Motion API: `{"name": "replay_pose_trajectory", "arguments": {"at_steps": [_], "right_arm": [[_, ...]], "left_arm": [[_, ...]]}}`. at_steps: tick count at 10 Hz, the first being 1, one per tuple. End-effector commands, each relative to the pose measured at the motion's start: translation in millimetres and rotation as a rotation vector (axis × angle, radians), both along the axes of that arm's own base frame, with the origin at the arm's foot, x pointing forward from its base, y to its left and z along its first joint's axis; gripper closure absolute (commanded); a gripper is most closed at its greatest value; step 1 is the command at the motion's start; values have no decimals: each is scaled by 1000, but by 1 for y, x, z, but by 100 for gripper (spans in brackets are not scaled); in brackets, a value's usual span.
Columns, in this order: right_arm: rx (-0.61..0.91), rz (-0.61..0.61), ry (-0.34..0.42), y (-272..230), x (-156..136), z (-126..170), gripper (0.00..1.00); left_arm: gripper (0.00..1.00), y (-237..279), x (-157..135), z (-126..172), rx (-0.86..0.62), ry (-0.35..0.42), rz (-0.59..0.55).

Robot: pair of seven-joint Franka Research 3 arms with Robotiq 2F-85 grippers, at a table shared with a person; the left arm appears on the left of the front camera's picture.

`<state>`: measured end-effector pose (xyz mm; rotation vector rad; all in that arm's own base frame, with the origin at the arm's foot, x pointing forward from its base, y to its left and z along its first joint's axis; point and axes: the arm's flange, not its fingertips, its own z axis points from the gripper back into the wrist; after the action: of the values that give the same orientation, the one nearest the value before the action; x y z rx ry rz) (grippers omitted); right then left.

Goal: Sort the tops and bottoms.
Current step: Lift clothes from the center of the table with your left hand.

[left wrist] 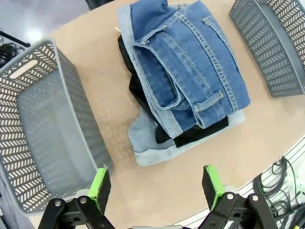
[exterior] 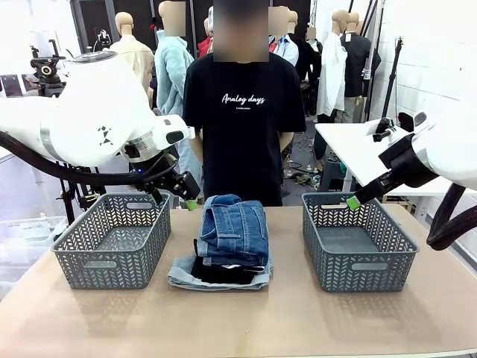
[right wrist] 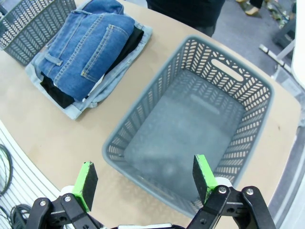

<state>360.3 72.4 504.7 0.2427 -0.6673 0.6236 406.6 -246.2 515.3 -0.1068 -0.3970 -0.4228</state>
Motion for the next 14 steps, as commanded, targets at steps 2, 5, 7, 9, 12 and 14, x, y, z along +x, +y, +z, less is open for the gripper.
{"name": "replay_pose_trajectory", "arguments": {"at_steps": [2,5,7,9,12,14], "right_arm": [[15,8,-6,-1,2,-2,0],[15,8,-6,-1,2,-2,0],[15,8,-6,-1,2,-2,0],[15,8,-6,-1,2,-2,0],[15,8,-6,-1,2,-2,0],[15,8,-6,-1,2,-2,0]], "left_arm": [[0,0,0,0,0,0,0],[0,-39,-27,8,-45,21,60],[0,-86,1,-5,-5,-3,74],[0,-106,29,-21,11,30,131],[0,-104,48,-52,-5,93,216],[0,-102,63,-61,-14,85,245]]}}
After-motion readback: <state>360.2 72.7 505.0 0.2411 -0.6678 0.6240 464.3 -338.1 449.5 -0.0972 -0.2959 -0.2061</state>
